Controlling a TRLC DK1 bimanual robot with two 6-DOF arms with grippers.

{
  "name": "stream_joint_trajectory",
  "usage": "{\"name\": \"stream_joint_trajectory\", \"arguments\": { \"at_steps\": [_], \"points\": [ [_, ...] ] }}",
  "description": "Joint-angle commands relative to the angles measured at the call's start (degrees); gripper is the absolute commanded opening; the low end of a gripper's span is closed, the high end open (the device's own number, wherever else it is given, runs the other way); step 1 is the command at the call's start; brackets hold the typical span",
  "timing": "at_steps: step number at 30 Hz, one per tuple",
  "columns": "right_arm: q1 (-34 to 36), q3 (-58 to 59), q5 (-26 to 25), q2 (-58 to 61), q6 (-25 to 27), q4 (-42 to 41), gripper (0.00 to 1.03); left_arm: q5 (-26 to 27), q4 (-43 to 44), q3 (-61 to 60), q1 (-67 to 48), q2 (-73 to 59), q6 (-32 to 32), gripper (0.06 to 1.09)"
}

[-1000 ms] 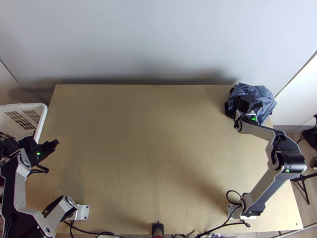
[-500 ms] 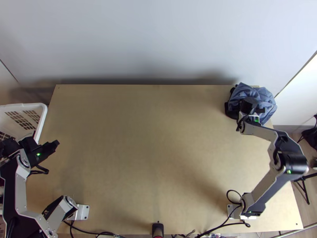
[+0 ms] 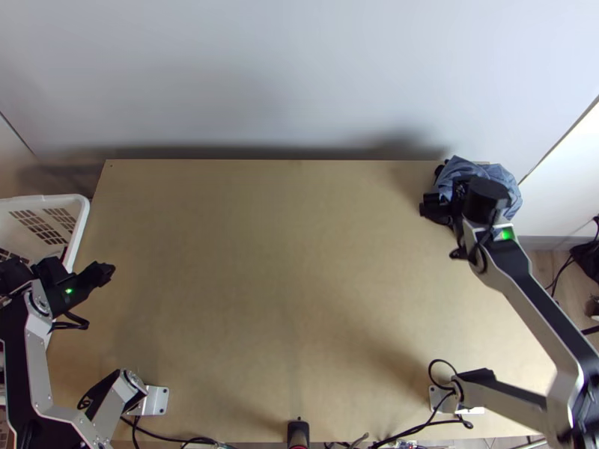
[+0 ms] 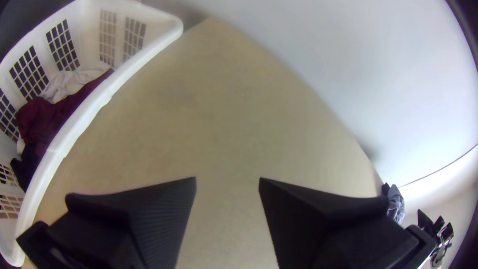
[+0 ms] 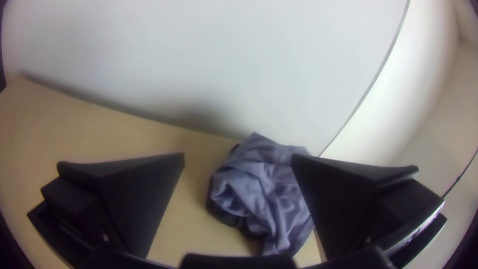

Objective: Fold the t-shirt

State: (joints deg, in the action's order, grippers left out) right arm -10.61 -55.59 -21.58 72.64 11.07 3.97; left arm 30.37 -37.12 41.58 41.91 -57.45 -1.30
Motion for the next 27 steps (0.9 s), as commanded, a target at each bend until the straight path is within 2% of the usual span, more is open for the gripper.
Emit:
{"name": "stream_joint_trajectory", "arguments": {
  "at_steps": [1,3,9,14,22,25,27],
  "points": [
    [-3.9,0.6,0.2,-12.3,-9.9,17.1,0.99,0.5,-2.1,0.2,-0.1,2.7,0.2,0.94],
    [-3.9,1.2,0.3,-14.6,-14.3,20.8,0.99,1.0,-2.0,-0.5,-0.2,4.4,0.3,0.97],
    [-2.7,8.7,0.9,-27.1,-23.6,20.7,0.99,2.4,0.6,-5.1,-3.6,16.0,-1.2,1.00],
    [3.8,16.7,1.3,-37.0,-27.2,19.9,0.98,2.3,9.1,-11.6,-7.0,26.7,-7.1,1.00],
    [15.6,25.5,8.0,-56.1,-34.4,17.0,0.98,0.8,29.5,-26.6,-10.3,44.0,-18.5,0.99],
    [17.4,28.2,9.3,-60.6,-36.6,13.2,0.98,0.9,31.8,-29.7,-11.0,49.3,-19.4,1.00],
    [17.6,31.5,9.3,-63.1,-36.0,9.1,0.98,0.9,33.6,-32.2,-12.8,55.9,-21.6,0.99]
  ]
}}
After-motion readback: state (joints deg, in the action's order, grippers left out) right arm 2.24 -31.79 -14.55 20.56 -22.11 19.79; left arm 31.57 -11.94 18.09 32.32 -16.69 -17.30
